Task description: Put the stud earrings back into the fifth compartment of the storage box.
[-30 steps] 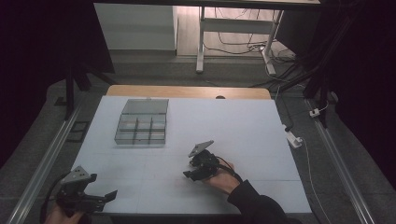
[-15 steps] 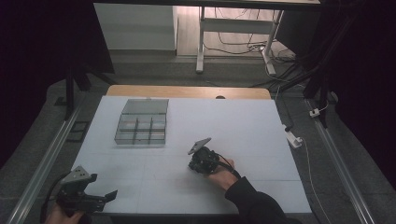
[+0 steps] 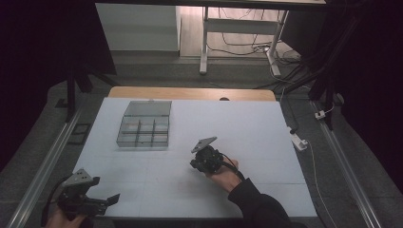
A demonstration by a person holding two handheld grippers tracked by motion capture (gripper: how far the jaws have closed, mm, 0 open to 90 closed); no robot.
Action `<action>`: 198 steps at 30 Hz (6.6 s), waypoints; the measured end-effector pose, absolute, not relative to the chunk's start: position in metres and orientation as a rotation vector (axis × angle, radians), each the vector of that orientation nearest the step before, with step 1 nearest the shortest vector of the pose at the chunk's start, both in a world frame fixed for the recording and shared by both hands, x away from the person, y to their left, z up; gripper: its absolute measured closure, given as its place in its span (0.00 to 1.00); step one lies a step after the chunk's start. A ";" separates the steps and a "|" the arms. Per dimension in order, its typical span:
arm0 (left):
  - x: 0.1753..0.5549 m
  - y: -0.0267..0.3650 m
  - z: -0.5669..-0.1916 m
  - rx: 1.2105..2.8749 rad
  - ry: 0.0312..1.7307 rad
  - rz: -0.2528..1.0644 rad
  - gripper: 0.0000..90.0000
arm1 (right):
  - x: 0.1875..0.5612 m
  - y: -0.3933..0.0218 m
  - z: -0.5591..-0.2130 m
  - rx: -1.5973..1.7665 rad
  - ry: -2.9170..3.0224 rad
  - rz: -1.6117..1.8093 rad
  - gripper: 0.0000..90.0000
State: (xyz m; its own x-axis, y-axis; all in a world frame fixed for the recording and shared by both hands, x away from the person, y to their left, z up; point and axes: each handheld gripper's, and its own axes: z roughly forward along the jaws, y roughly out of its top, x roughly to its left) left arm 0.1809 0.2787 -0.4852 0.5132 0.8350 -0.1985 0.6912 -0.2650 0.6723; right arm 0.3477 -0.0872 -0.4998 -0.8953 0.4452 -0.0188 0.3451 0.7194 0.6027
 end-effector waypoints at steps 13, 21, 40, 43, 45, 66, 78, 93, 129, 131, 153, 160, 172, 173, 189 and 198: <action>0.181 0.279 -0.485 2.028 1.242 0.248 0.01 | 0.354 -0.066 -0.486 0.577 2.759 1.023 0.97; 0.182 0.279 -0.485 2.025 1.247 0.250 0.01 | 0.362 -0.047 -0.482 0.556 2.763 1.080 0.97; 0.181 0.280 -0.485 2.016 1.244 0.247 0.00 | 0.384 0.012 -0.477 0.462 2.759 1.177 0.97; 0.182 0.280 -0.485 2.015 1.244 0.245 0.00 | 0.389 0.019 -0.477 0.459 2.751 1.184 0.97; 0.182 0.280 -0.485 2.013 1.244 0.243 0.00 | 0.392 0.023 -0.477 0.475 2.748 1.190 0.97; 0.182 0.282 -0.485 2.010 1.239 0.229 0.00 | 0.421 0.075 -0.487 0.483 2.719 1.193 0.97; 0.183 0.281 -0.485 2.013 1.236 0.230 0.00 | 0.428 0.094 -0.499 0.512 2.722 1.157 0.95; 0.183 0.281 -0.485 2.015 1.235 0.230 0.00 | 0.423 0.071 -0.484 0.577 2.715 1.175 0.53; 0.186 0.280 -0.486 2.014 1.250 0.218 0.00 | 0.363 -0.051 -0.474 0.652 2.753 1.080 0.00; 0.186 0.280 -0.486 2.016 1.247 0.219 0.00 | 0.361 -0.059 -0.476 0.662 2.751 1.068 0.00; 0.186 0.279 -0.485 2.018 1.238 0.221 0.00 | 0.338 -0.092 -0.525 0.711 2.861 0.887 0.00; 0.186 0.279 -0.485 2.020 1.238 0.221 0.00 | 0.333 -0.090 -0.527 0.591 2.818 0.808 0.08; 0.187 0.278 -0.485 2.026 1.239 0.224 0.00 | 0.346 -0.102 -0.515 0.595 2.821 0.786 0.74; 0.187 0.278 -0.485 2.025 1.239 0.225 0.00 | 0.345 -0.101 -0.514 0.595 2.821 0.780 0.78; 0.186 0.278 -0.485 2.027 1.238 0.226 0.01 | 0.348 -0.102 -0.512 0.743 2.839 0.790 0.96; 0.187 0.279 -0.485 2.026 1.239 0.224 0.01 | 0.349 -0.103 -0.500 0.744 2.811 0.886 0.96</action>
State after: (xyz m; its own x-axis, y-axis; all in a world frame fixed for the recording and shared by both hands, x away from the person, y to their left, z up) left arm 0.1866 0.2785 -0.4855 0.5189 0.8265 -0.2184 0.6975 -0.2615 0.6672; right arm 0.3485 -0.1027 -0.4998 -0.8752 0.4814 0.0482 0.4220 0.7110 0.5625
